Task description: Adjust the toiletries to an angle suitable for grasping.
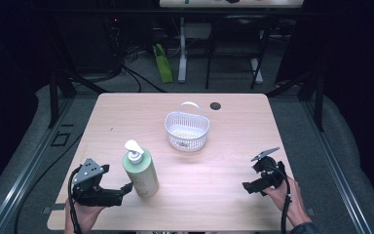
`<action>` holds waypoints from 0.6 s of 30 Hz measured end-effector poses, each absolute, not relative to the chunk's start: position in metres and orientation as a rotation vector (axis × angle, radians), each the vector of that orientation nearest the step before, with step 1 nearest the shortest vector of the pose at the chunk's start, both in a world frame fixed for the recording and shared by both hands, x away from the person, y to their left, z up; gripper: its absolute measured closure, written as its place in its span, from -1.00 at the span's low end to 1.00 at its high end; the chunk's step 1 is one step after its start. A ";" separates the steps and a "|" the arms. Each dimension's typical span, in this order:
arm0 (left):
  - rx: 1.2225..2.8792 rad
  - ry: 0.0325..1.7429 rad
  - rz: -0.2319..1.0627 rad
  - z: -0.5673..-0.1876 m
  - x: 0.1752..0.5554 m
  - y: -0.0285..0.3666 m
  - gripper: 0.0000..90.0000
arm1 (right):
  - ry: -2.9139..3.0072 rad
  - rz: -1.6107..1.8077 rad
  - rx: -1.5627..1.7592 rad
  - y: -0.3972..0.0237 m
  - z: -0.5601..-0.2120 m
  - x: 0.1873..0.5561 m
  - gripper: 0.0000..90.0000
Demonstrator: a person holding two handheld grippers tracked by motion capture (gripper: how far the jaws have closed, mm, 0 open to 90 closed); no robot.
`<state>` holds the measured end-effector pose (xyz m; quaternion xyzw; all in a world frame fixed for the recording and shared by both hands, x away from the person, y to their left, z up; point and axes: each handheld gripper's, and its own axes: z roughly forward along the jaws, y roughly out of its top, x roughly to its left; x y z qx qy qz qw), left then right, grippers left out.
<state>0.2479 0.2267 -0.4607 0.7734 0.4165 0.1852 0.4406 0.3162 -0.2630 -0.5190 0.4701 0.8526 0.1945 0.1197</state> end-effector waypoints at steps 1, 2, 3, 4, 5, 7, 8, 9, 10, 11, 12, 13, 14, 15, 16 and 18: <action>1.923 1.032 0.459 -0.460 0.248 0.226 -1.00 | 2.491 0.566 1.378 -0.263 -0.519 0.316 -1.00; 1.923 1.027 0.461 -0.459 0.249 0.225 -1.00 | 2.491 0.570 1.372 -0.263 -0.519 0.316 -1.00; 1.923 1.030 0.457 -0.458 0.249 0.224 -1.00 | 2.496 0.571 1.365 -0.263 -0.518 0.317 -1.00; 1.927 1.022 0.461 -0.457 0.250 0.223 -1.00 | 2.494 0.579 1.369 -0.263 -0.517 0.317 -1.00; 1.922 1.022 0.465 -0.457 0.250 0.221 -1.00 | 2.491 0.581 1.368 -0.263 -0.517 0.317 -1.00; 1.919 1.015 0.472 -0.455 0.251 0.220 -1.00 | 2.491 0.582 1.367 -0.262 -0.517 0.317 -1.00; 1.919 1.003 0.471 -0.454 0.252 0.219 -1.00 | 2.493 0.576 1.363 -0.262 -0.517 0.317 -1.00; 1.916 0.997 0.472 -0.454 0.252 0.219 -1.00 | 2.495 0.575 1.369 -0.262 -0.518 0.317 -1.00; 1.913 0.991 0.478 -0.454 0.253 0.219 -1.00 | 2.496 0.573 1.366 -0.262 -0.518 0.318 -1.00; 1.910 0.993 0.478 -0.454 0.254 0.218 -1.00 | 2.499 0.576 1.370 -0.261 -0.518 0.318 -1.00; 1.913 0.989 0.478 -0.454 0.255 0.218 -1.00 | 2.500 0.574 1.368 -0.261 -0.518 0.318 -1.00; 1.909 0.987 0.478 -0.454 0.256 0.217 -1.00 | 2.502 0.576 1.362 -0.261 -0.519 0.318 -1.00; 1.905 0.983 0.481 -0.454 0.257 0.216 -1.00 | 2.502 0.582 1.372 -0.260 -0.519 0.318 -1.00; 1.906 0.981 0.481 -0.454 0.258 0.215 -1.00 | 2.502 0.586 1.372 -0.260 -0.519 0.319 -1.00; 1.907 0.972 0.477 -0.454 0.259 0.214 -1.00 | 2.502 0.584 1.368 -0.260 -0.519 0.319 -1.00; 1.905 0.964 0.483 -0.454 0.261 0.211 -1.00 | 2.509 0.582 1.366 -0.258 -0.519 0.319 -1.00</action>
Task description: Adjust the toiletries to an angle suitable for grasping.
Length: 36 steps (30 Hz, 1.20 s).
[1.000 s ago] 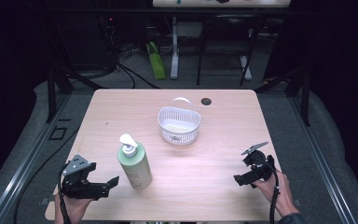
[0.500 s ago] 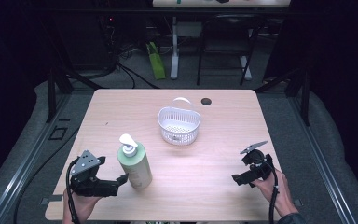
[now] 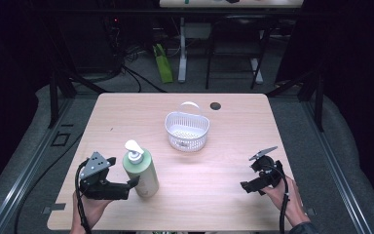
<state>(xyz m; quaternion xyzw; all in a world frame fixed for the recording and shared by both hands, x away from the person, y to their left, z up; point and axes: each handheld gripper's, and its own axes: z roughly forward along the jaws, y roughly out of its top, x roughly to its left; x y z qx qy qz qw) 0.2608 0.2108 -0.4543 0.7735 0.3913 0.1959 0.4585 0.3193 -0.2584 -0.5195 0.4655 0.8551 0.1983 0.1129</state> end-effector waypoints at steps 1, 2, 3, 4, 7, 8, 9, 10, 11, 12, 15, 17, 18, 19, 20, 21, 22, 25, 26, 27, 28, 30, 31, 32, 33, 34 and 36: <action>1.906 0.957 0.482 -0.454 0.261 0.210 -1.00 | 2.510 0.580 1.361 -0.258 -0.519 0.319 -1.00; 1.906 0.950 0.483 -0.454 0.262 0.208 -1.00 | 2.510 0.577 1.356 -0.258 -0.519 0.319 -1.00; 1.909 0.942 0.476 -0.454 0.263 0.207 -1.00 | 2.508 0.579 1.355 -0.258 -0.519 0.319 -1.00; 1.907 0.939 0.476 -0.454 0.263 0.205 -1.00 | 2.509 0.582 1.352 -0.258 -0.518 0.319 -1.00; 1.910 0.926 0.478 -0.453 0.264 0.202 -1.00 | 2.506 0.581 1.354 -0.259 -0.518 0.319 -1.00; 1.916 0.923 0.483 -0.453 0.265 0.200 -1.00 | 2.507 0.589 1.359 -0.259 -0.518 0.319 -1.00; 1.911 0.922 0.484 -0.454 0.267 0.199 -1.00 | 2.508 0.588 1.360 -0.259 -0.518 0.319 -1.00; 1.918 0.918 0.482 -0.455 0.268 0.199 -1.00 | 2.510 0.587 1.360 -0.259 -0.518 0.319 -1.00; 1.915 0.919 0.483 -0.456 0.269 0.199 -1.00 | 2.512 0.587 1.359 -0.259 -0.518 0.319 -1.00; 1.918 0.922 0.486 -0.456 0.271 0.198 -1.00 | 2.512 0.586 1.359 -0.259 -0.518 0.319 -1.00; 1.921 0.921 0.482 -0.458 0.273 0.197 -1.00 | 2.511 0.588 1.359 -0.259 -0.518 0.319 -1.00; 1.918 0.920 0.485 -0.459 0.275 0.196 -1.00 | 2.512 0.589 1.359 -0.260 -0.517 0.319 -1.00; 1.920 0.919 0.484 -0.459 0.276 0.196 -1.00 | 2.512 0.589 1.359 -0.260 -0.517 0.319 -1.00; 1.920 0.919 0.484 -0.459 0.276 0.196 -1.00 | 2.512 0.589 1.359 -0.260 -0.517 0.319 -1.00; 1.920 0.921 0.484 -0.460 0.278 0.194 -1.00 | 2.514 0.588 1.357 -0.259 -0.518 0.319 -1.00; 1.920 0.921 0.484 -0.460 0.278 0.194 -1.00 | 2.515 0.588 1.356 -0.259 -0.517 0.319 -1.00; 1.922 0.924 0.487 -0.460 0.279 0.194 -1.00 | 2.515 0.588 1.356 -0.259 -0.517 0.319 -1.00; 1.927 0.918 0.491 -0.461 0.280 0.192 -0.99 | 2.517 0.585 1.355 -0.259 -0.518 0.319 -1.00; 1.927 0.918 0.491 -0.461 0.280 0.192 -0.96 | 2.517 0.586 1.354 -0.259 -0.518 0.319 -1.00; 1.929 0.908 0.494 -0.461 0.280 0.191 -0.91 | 2.517 0.586 1.355 -0.259 -0.518 0.319 -1.00; 1.929 0.908 0.494 -0.461 0.280 0.191 -0.87 | 2.518 0.584 1.356 -0.259 -0.518 0.319 -1.00; 1.927 0.905 0.502 -0.461 0.281 0.190 -0.78 | 2.518 0.585 1.355 -0.259 -0.518 0.319 -1.00; 1.928 0.905 0.503 -0.461 0.281 0.190 -0.75 | 2.518 0.588 1.360 -0.259 -0.518 0.319 -1.00; 1.928 0.905 0.503 -0.461 0.281 0.190 -0.75 | 2.519 0.588 1.360 -0.259 -0.518 0.319 -1.00; 1.927 0.906 0.499 -0.461 0.282 0.189 -0.75 | 2.518 0.584 1.356 -0.259 -0.518 0.319 -1.00; 1.924 0.911 0.501 -0.461 0.281 0.189 -0.75 | 2.518 0.584 1.353 -0.259 -0.518 0.319 -1.00; 1.925 0.918 0.514 -0.461 0.281 0.187 -0.74 | 2.509 0.588 1.352 -0.259 -0.517 0.319 -1.00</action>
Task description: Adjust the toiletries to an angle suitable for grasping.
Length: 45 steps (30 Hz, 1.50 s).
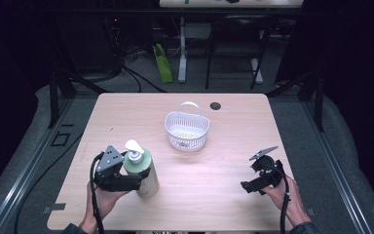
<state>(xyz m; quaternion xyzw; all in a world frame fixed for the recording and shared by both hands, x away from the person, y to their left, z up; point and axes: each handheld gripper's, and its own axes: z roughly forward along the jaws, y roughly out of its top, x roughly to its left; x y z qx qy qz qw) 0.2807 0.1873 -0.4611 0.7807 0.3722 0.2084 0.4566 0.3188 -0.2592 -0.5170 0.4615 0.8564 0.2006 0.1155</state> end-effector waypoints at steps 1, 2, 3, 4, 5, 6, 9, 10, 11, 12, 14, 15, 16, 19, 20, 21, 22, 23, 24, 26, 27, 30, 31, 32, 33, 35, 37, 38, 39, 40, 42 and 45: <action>1.921 0.920 0.519 -0.461 0.280 0.187 -0.74 | 2.501 0.591 1.351 -0.259 -0.516 0.319 -1.00; 1.915 0.923 0.522 -0.462 0.280 0.186 -0.74 | 2.497 0.592 1.346 -0.260 -0.516 0.319 -1.00; 1.911 0.926 0.524 -0.462 0.280 0.186 -0.74 | 2.497 0.594 1.346 -0.260 -0.516 0.319 -1.00; 1.909 0.932 0.529 -0.462 0.280 0.186 -0.74 | 2.497 0.593 1.346 -0.260 -0.516 0.319 -1.00; 1.906 0.937 0.533 -0.462 0.280 0.185 -0.73 | 2.500 0.595 1.352 -0.259 -0.516 0.319 -1.00; 1.904 0.938 0.537 -0.463 0.280 0.185 -0.73 | 2.502 0.593 1.351 -0.259 -0.516 0.319 -1.00; 1.892 0.952 0.548 -0.463 0.282 0.183 -0.73 | 2.503 0.591 1.347 -0.259 -0.516 0.319 -1.00; 1.894 0.955 0.549 -0.463 0.283 0.183 -0.73 | 2.503 0.585 1.342 -0.259 -0.516 0.319 -1.00; 1.890 0.958 0.553 -0.463 0.284 0.183 -0.73 | 2.503 0.585 1.343 -0.259 -0.516 0.319 -1.00; 1.885 0.965 0.557 -0.463 0.285 0.182 -0.73 | 2.502 0.584 1.344 -0.259 -0.516 0.319 -1.00; 1.883 0.972 0.560 -0.463 0.287 0.182 -0.73 | 2.503 0.580 1.345 -0.259 -0.517 0.319 -1.00; 1.883 0.975 0.565 -0.463 0.289 0.181 -0.73 | 2.502 0.580 1.347 -0.259 -0.517 0.319 -1.00; 1.883 0.975 0.565 -0.463 0.289 0.181 -0.73 | 2.504 0.577 1.343 -0.259 -0.517 0.319 -1.00; 1.877 0.992 0.573 -0.463 0.293 0.179 -0.73 | 2.505 0.579 1.343 -0.258 -0.517 0.319 -1.00; 1.871 1.001 0.581 -0.463 0.295 0.177 -0.73 | 2.509 0.591 1.349 -0.257 -0.518 0.319 -1.00; 1.868 1.006 0.586 -0.464 0.297 0.176 -0.73 | 2.508 0.591 1.350 -0.257 -0.518 0.319 -1.00; 1.866 1.013 0.590 -0.463 0.299 0.175 -0.73 | 2.508 0.591 1.350 -0.257 -0.518 0.319 -1.00; 1.866 1.013 0.590 -0.463 0.299 0.175 -0.73 | 2.510 0.590 1.348 -0.257 -0.518 0.319 -1.00; 1.862 1.017 0.594 -0.464 0.302 0.174 -0.73 | 2.510 0.590 1.346 -0.257 -0.518 0.319 -1.00; 1.861 1.022 0.596 -0.464 0.305 0.173 -0.73 | 2.510 0.589 1.346 -0.258 -0.519 0.319 -1.00; 1.860 1.023 0.597 -0.464 0.306 0.173 -0.73 | 2.510 0.587 1.346 -0.258 -0.519 0.319 -1.00; 1.859 1.030 0.601 -0.463 0.308 0.172 -0.73 | 2.513 0.583 1.342 -0.257 -0.519 0.319 -1.00; 1.860 1.030 0.602 -0.463 0.309 0.171 -0.73 | 2.513 0.582 1.340 -0.256 -0.519 0.319 -1.00; 1.860 1.030 0.602 -0.463 0.309 0.171 -0.73 | 2.517 0.586 1.342 -0.256 -0.519 0.319 -1.00; 1.859 1.034 0.601 -0.463 0.308 0.172 -0.73 | 2.519 0.591 1.344 -0.255 -0.519 0.319 -1.00; 1.859 1.035 0.596 -0.463 0.308 0.173 -0.74 | 2.528 0.605 1.338 -0.256 -0.519 0.319 -1.00; 1.858 1.027 0.595 -0.463 0.308 0.174 -0.74 | 2.538 0.610 1.325 -0.257 -0.520 0.318 -1.00; 1.853 1.023 0.591 -0.463 0.307 0.175 -0.75 | 2.542 0.608 1.317 -0.256 -0.520 0.318 -1.00; 1.845 1.023 0.598 -0.462 0.307 0.176 -0.78 | 2.546 0.606 1.313 -0.256 -0.521 0.318 -1.00; 1.845 1.023 0.598 -0.462 0.307 0.176 -0.83 | 2.546 0.606 1.313 -0.256 -0.521 0.318 -1.00; 1.845 1.023 0.602 -0.460 0.306 0.177 -0.92 | 2.548 0.611 1.310 -0.256 -0.521 0.319 -1.00; 1.834 1.005 0.595 -0.458 0.304 0.178 -1.00 | 2.553 0.613 1.310 -0.255 -0.522 0.318 -1.00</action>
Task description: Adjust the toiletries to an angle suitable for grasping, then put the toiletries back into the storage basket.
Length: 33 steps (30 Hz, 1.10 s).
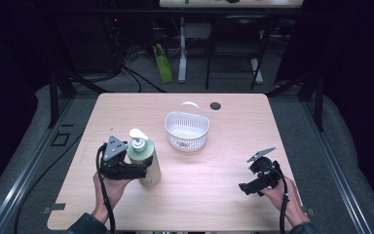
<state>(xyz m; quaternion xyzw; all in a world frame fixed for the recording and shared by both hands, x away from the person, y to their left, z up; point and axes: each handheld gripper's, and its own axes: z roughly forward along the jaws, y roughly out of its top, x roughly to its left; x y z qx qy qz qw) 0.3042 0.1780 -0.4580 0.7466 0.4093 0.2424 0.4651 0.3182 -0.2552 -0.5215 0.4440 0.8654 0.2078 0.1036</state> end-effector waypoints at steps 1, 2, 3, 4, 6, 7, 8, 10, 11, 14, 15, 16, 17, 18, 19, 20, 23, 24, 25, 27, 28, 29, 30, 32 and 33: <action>1.834 1.005 0.595 -0.458 0.304 0.178 -1.00 | 2.553 0.613 1.310 -0.255 -0.522 0.318 -1.00; 1.829 0.996 0.594 -0.457 0.304 0.179 -1.00 | 2.553 0.609 1.312 -0.255 -0.522 0.318 -1.00; 1.830 0.991 0.599 -0.456 0.303 0.178 -1.00 | 2.554 0.603 1.307 -0.256 -0.522 0.319 -1.00; 1.831 0.989 0.597 -0.456 0.303 0.178 -1.00 | 2.556 0.605 1.307 -0.257 -0.522 0.319 -1.00; 1.832 0.987 0.605 -0.456 0.303 0.176 -1.00 | 2.559 0.603 1.304 -0.256 -0.523 0.319 -1.00; 1.835 0.986 0.606 -0.456 0.303 0.176 -1.00 | 2.560 0.603 1.304 -0.256 -0.523 0.319 -1.00; 1.834 0.983 0.610 -0.455 0.302 0.175 -1.00 | 2.560 0.608 1.306 -0.256 -0.524 0.319 -1.00; 1.831 0.983 0.612 -0.454 0.301 0.175 -1.00 | 2.557 0.598 1.302 -0.255 -0.524 0.319 -1.00; 1.827 0.977 0.611 -0.453 0.301 0.175 -1.00 | 2.558 0.601 1.304 -0.255 -0.524 0.319 -1.00; 1.819 0.966 0.620 -0.451 0.300 0.175 -1.00 | 2.559 0.594 1.298 -0.255 -0.524 0.319 -1.00; 1.808 0.967 0.625 -0.449 0.299 0.175 -1.00 | 2.559 0.588 1.292 -0.255 -0.524 0.319 -1.00; 1.806 0.966 0.626 -0.448 0.299 0.175 -1.00 | 2.561 0.586 1.287 -0.255 -0.524 0.319 -1.00; 1.798 0.969 0.628 -0.447 0.299 0.175 -1.00 | 2.560 0.585 1.287 -0.255 -0.524 0.319 -1.00; 1.796 0.970 0.628 -0.446 0.299 0.175 -1.00 | 2.562 0.585 1.285 -0.255 -0.524 0.320 -1.00; 1.786 0.972 0.633 -0.446 0.299 0.175 -1.00 | 2.562 0.588 1.287 -0.254 -0.524 0.320 -1.00; 1.779 0.973 0.637 -0.445 0.299 0.175 -1.00 | 2.565 0.588 1.286 -0.254 -0.525 0.320 -1.00; 1.755 0.974 0.643 -0.443 0.299 0.174 -1.00 | 2.567 0.583 1.279 -0.254 -0.524 0.319 -1.00; 1.752 0.975 0.642 -0.442 0.299 0.174 -1.00 | 2.566 0.589 1.274 -0.254 -0.524 0.319 -1.00; 1.752 0.975 0.642 -0.442 0.299 0.174 -1.00 | 2.566 0.589 1.274 -0.254 -0.524 0.319 -1.00; 1.735 0.965 0.641 -0.440 0.301 0.172 -1.00 | 2.567 0.591 1.271 -0.253 -0.524 0.320 -1.00; 1.734 0.968 0.639 -0.439 0.301 0.172 -1.00 | 2.570 0.593 1.275 -0.252 -0.524 0.319 -1.00; 1.734 0.968 0.639 -0.439 0.301 0.172 -1.00 | 2.570 0.593 1.275 -0.252 -0.524 0.319 -1.00; 1.723 0.965 0.638 -0.438 0.302 0.171 -1.00 | 2.572 0.590 1.274 -0.252 -0.525 0.319 -1.00; 1.716 0.961 0.641 -0.436 0.303 0.169 -1.00 | 2.573 0.585 1.281 -0.252 -0.525 0.319 -1.00; 1.714 0.960 0.641 -0.435 0.304 0.169 -1.00 | 2.573 0.581 1.277 -0.253 -0.525 0.319 -1.00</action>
